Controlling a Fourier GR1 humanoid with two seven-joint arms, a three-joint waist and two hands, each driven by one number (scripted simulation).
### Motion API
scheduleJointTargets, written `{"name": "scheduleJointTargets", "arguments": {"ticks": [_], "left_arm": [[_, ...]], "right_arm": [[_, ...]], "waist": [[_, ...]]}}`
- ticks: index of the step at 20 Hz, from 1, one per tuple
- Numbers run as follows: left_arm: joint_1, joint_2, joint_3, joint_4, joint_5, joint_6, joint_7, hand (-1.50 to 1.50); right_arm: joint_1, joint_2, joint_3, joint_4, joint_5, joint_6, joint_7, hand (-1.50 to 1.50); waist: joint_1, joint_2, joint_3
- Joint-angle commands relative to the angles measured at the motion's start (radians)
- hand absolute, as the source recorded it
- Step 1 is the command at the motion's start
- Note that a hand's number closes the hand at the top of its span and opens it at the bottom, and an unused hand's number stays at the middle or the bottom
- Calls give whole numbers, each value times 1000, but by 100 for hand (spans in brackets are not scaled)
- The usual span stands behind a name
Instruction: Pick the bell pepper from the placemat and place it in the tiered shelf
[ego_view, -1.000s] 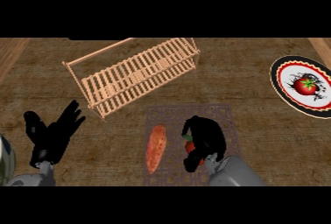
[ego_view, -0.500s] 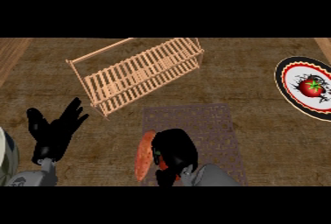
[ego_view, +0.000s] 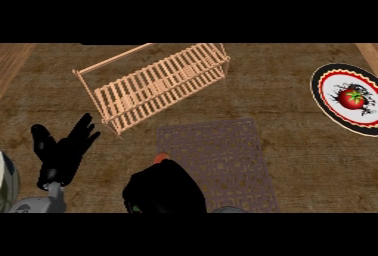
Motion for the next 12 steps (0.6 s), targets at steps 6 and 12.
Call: {"name": "scheduleJointTargets", "arguments": {"ticks": [6, 12], "left_arm": [[51, -42, -40, -2, -25, 10, 16, 0], [-24, -29, 8, 55, -12, 15, 45, 0]], "right_arm": [[-282, 2, -179, -338, -37, 11, 370, 150], [-527, 2, -466, -280, -161, 127, 452, 150]], "waist": [[-8, 0, -9], [-14, 7, -9]]}}
